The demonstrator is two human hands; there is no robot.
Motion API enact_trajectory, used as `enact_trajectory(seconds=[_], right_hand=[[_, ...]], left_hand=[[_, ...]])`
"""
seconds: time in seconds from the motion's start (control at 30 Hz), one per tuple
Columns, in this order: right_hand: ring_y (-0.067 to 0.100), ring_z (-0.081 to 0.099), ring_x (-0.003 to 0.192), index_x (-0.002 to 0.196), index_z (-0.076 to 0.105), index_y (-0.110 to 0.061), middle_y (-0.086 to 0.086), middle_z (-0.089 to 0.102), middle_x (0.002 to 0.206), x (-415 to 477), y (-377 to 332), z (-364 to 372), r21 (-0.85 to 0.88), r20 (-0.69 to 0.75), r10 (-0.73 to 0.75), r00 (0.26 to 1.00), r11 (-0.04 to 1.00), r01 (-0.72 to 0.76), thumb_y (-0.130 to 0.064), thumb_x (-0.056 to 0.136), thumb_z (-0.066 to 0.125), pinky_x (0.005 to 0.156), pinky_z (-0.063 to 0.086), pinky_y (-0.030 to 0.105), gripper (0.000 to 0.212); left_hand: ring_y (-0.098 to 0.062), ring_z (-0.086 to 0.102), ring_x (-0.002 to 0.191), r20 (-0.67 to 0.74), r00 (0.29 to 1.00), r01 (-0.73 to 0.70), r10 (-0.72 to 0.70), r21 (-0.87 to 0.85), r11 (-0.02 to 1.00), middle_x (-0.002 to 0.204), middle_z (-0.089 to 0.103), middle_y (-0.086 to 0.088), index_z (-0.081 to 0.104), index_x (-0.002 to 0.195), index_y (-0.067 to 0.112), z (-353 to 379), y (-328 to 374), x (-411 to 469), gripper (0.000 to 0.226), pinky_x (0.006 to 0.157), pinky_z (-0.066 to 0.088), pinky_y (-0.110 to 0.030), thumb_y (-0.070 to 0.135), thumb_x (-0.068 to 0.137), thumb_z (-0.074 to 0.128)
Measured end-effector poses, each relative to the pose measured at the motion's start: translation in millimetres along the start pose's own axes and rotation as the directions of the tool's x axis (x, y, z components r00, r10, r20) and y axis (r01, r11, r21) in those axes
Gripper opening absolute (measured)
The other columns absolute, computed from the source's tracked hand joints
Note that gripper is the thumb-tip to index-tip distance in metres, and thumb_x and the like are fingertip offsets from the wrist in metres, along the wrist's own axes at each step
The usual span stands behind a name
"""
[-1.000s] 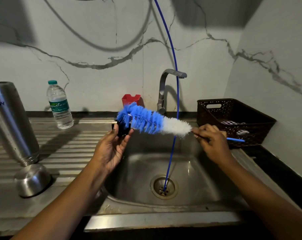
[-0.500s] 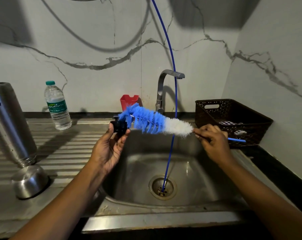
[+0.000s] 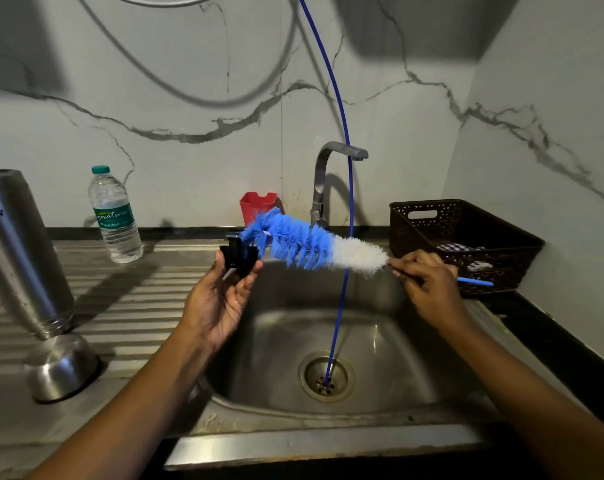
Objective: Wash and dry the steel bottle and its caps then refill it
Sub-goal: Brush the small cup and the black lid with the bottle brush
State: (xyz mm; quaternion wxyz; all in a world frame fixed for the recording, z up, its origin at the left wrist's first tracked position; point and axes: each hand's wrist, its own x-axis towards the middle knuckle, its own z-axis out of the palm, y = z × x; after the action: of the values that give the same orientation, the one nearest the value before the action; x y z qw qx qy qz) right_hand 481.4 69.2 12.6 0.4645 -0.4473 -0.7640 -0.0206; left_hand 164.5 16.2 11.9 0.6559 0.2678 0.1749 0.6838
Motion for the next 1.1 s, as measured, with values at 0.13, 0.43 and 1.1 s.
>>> enact_trajectory(seconds=[0.13, 0.43, 1.1], right_hand=[[0.028, 0.056, 0.087, 0.108, 0.068, -0.026, 0.002, 0.062, 0.089, 0.4, 2.4, -5.1, -0.001, -0.031, 0.021, 0.999, 1.000, -0.021, -0.024, 0.082, 0.055, 0.076, 0.033, 0.041, 0.029], [0.024, 0.052, 0.090, 0.108, 0.068, -0.030, -0.003, 0.060, 0.092, 1.4, -2.8, -6.6, -0.067, -0.002, 0.023, 1.000, 0.998, -0.023, -0.028, 0.082, 0.050, 0.067, 0.014, 0.029, 0.031], [0.018, 0.043, 0.087, 0.102, 0.072, -0.028, 0.000, 0.062, 0.090, 9.6, -4.5, -23.3, -0.341, 0.028, -0.224, 0.974, 0.914, 0.220, -0.025, 0.078, 0.040, 0.071, 0.011, 0.026, 0.040]], left_hand=[[-0.024, 0.073, 0.082, -0.016, 1.000, -0.006, 0.006, 0.019, 1.000, 0.101, 0.071, -0.019, 0.076, 0.091, 0.001, 0.1, -2.3, 1.0, 0.076, 0.057, 0.058, -0.023, 0.030, 0.024, 0.099], [-0.025, 0.070, 0.095, -0.088, 0.989, -0.111, 0.116, 0.068, 0.992, 0.107, 0.071, -0.012, 0.059, 0.113, 0.009, 1.9, -2.2, 1.2, 0.099, 0.068, 0.058, -0.029, 0.035, 0.027, 0.099], [-0.013, 0.063, 0.055, -0.231, 0.969, -0.036, 0.087, 0.217, 0.975, 0.078, 0.067, -0.012, 0.046, 0.133, 0.007, -6.0, -1.3, 3.9, 0.050, 0.048, 0.050, -0.019, 0.041, 0.097, 0.043]])
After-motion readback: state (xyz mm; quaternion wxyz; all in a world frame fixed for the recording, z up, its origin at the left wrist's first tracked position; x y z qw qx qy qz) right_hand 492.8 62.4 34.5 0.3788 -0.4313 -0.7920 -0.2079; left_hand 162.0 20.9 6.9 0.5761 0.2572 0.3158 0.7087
